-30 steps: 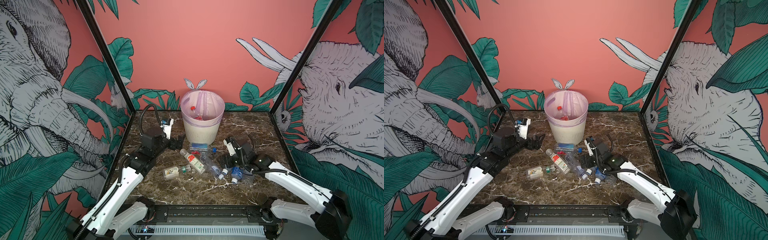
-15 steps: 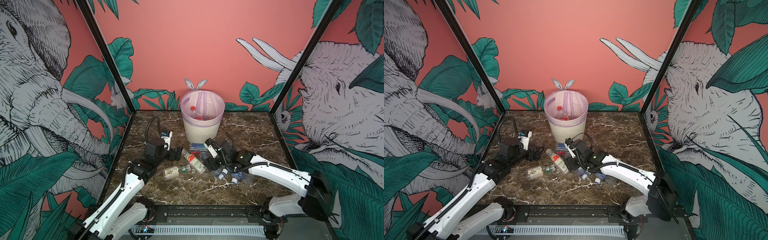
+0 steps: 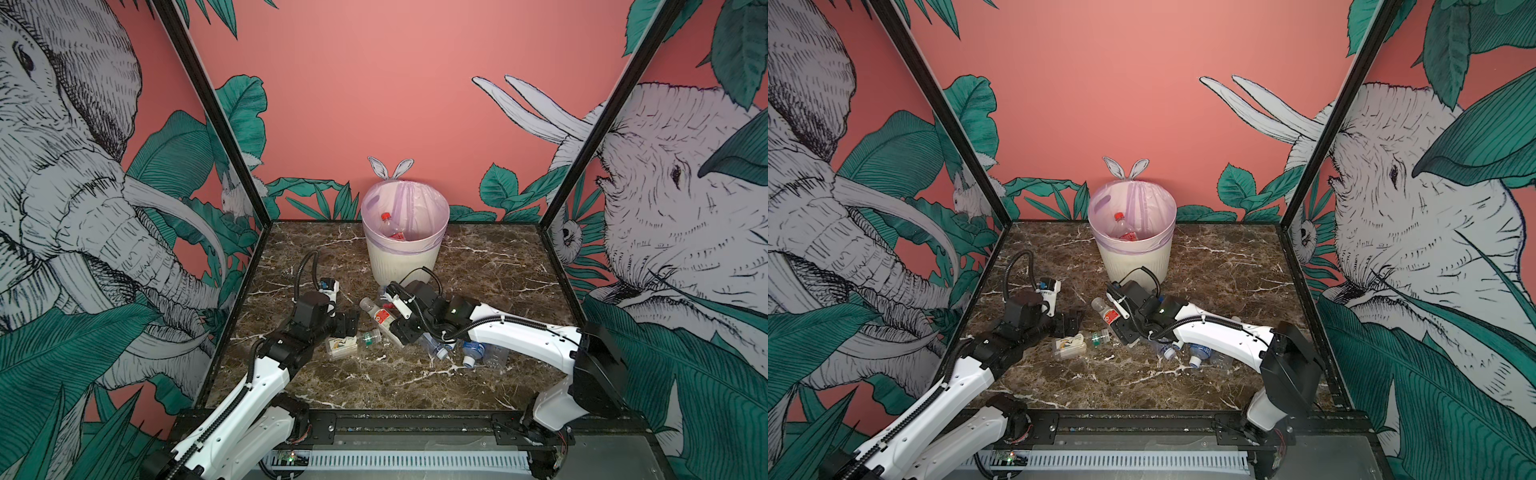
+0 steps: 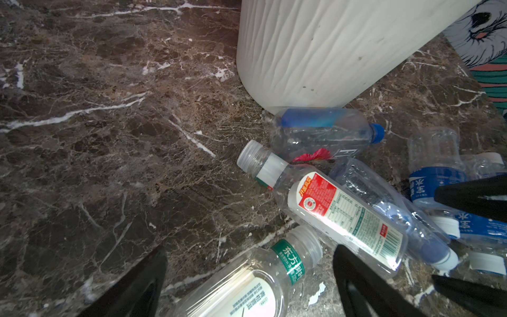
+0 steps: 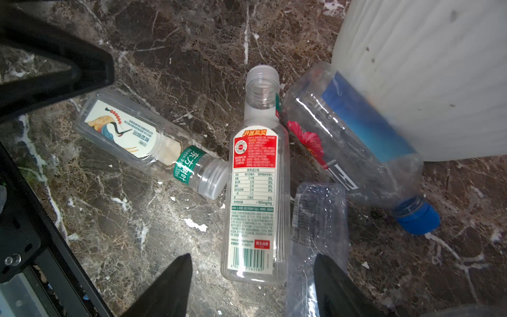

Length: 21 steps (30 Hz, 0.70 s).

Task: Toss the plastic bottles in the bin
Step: 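Lower the right gripper onto the red-label white-cap bottle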

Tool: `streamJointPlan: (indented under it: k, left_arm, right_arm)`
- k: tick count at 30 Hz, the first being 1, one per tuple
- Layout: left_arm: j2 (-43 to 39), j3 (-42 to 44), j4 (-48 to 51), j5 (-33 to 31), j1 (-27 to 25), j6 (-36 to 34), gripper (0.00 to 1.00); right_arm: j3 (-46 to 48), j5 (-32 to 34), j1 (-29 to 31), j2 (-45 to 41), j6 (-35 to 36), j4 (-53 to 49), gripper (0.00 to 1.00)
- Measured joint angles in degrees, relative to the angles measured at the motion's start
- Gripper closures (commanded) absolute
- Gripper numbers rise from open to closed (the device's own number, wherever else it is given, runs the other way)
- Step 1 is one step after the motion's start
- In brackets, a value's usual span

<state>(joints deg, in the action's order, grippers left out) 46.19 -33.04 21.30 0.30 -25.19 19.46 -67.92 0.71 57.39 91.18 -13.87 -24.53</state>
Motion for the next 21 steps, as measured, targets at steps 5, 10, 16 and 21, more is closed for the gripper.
streamJointPlan:
  k: [5,10,16,21]
  left_arm:
    - [-2.5,1.9,0.1,1.0,2.5,0.8,0.05]
    - [-3.9,3.7,0.4,1.7,3.5,1.1,0.05]
    - [-5.4,4.9,1.2,2.1,3.9,1.1,0.05]
    - [-6.5,5.6,1.7,2.2,4.4,1.2,0.05]
  right_arm:
    - [-1.5,0.7,0.0,3.5,0.2,0.0,0.28]
    - [-2.9,1.2,0.0,6.6,0.2,-0.5,0.28]
    - [-4.4,1.4,0.0,8.4,0.2,-0.6,0.27]
    - [-5.8,1.4,0.0,10.3,0.4,-0.6,0.28]
